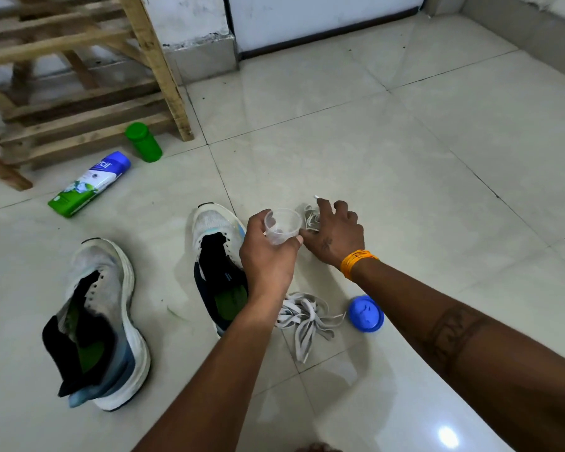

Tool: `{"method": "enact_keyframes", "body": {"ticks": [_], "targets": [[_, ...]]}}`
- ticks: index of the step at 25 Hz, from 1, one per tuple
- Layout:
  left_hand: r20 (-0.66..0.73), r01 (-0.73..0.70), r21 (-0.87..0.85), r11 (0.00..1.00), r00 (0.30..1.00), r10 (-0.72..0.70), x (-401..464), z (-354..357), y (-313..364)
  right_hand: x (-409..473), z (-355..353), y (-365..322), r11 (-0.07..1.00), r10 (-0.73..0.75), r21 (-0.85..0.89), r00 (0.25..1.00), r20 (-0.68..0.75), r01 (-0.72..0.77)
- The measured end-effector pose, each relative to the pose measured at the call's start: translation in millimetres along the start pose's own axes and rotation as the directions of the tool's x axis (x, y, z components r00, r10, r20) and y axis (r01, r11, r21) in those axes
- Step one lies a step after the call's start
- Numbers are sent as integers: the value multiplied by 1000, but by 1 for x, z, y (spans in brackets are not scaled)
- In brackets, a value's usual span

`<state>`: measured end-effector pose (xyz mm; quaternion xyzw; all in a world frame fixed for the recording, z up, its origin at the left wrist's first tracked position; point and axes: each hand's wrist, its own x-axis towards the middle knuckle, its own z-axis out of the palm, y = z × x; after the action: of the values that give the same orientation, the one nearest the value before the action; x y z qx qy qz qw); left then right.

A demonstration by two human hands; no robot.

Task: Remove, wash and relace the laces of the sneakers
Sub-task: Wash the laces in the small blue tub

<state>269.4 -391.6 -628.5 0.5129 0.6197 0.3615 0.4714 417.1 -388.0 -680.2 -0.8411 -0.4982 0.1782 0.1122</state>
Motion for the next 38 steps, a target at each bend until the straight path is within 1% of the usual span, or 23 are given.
{"method": "enact_keyframes", "body": {"ticks": [2, 4, 5, 7, 10, 11, 12, 14, 15, 16, 17, 18, 19, 21, 23, 25, 27, 29, 32, 34, 36, 37, 38], "targets": [[-16, -8, -10, 1000, 1000, 8, 2, -2, 1, 5, 13, -14, 997, -33, -73, 999, 42, 36], [-30, -13, -21, 1000, 999, 12, 3, -5, 2, 3, 25, -28, 978, -122, -168, 992, 16, 123], [-36, -16, -23, 1000, 999, 16, 4, -7, 2, 2, 31, -34, 970, -168, -177, 986, 4, 166], [-37, -15, -21, 1000, 999, 14, 4, -9, 4, 1, 38, -39, 968, -233, -100, 972, -9, 231], [-20, -10, -19, 1000, 1000, 10, 3, -12, 5, 0, 39, -40, 952, -273, 150, 962, 11, 268], [-15, -11, -17, 1000, 1000, 11, 3, -12, 5, -1, 37, -39, 940, -282, 206, 959, 12, 274], [-11, -8, -19, 1000, 1000, 7, 3, -10, 4, -1, 35, -38, 932, -295, 228, 955, 23, 282], [-21, 35, -38, 999, 999, -35, 2, -5, 1, 3, 31, -31, 938, -305, 183, 951, 41, 293], [-34, 73, -55, 996, 997, -75, 0, -1, -2, 6, 27, -26, 950, -267, 177, 963, 28, 258], [-45, 118, -71, 990, 992, -121, -2, 4, -6, 9, 22, -19, 951, -191, 246, 982, -7, 187], [-58, 149, -68, 986, 987, -153, -4, 9, -11, 12, 16, -13, 922, -83, 375, 996, -41, 93], [-63, 175, -54, 983, 982, -178, -6, 14, -17, 14, 11, -6, 864, 18, 504, 997, -70, 20], [-58, 196, -24, 980, 979, -197, -9, 18, -23, 15, 4, -1, 795, 91, 607, 991, -94, -16], [-24, 247, 35, 969, 969, -246, -14, 28, -35, 13, -8, 3, 700, 168, 713, 976, -141, -18], [31, 313, 50, 948, 949, -315, -18, 36, -42, 7, -16, -4, 641, 196, 767, 961, -197, 27], [69, 367, 35, 930, 927, -368, -16, 41, -39, -2, -17, -13, 610, 160, 784, 951, -265, 116], [89, 358, 20, 933, 929, -358, -13, 42, -27, -14, -9, -19, 646, 79, 740, 948, -309, 187], [75, 338, -18, 941, 939, -336, -3, 40, -17, -22, -2, -20, 677, 1, 709, 963, -269, 198], [73, 308, -84, 948, 951, -302, 10, 35, -8, -24, -6, -15, 762, -121, 615, 978, -172, 203], [103, 299, -112, 948, 952, -288, 15, 30, -4, -24, -16, -10, 739, -234, 631, 968, -87, 235], [126, 309, -162, 937, 949, -291, 20, 27, -1, -23, -24, -6, 673, -338, 694, 941, -16, 254], [137, 334, -189, 923, 940, -312, 22, 27, -2, -22, -25, -4, 677, -373, 681, 928, -9, 279], [159, 370, -222, 902, 926, -341, 23, 26, -2, -21, -23, -1, 709, -400, 621, 916, -36, 335]]}}
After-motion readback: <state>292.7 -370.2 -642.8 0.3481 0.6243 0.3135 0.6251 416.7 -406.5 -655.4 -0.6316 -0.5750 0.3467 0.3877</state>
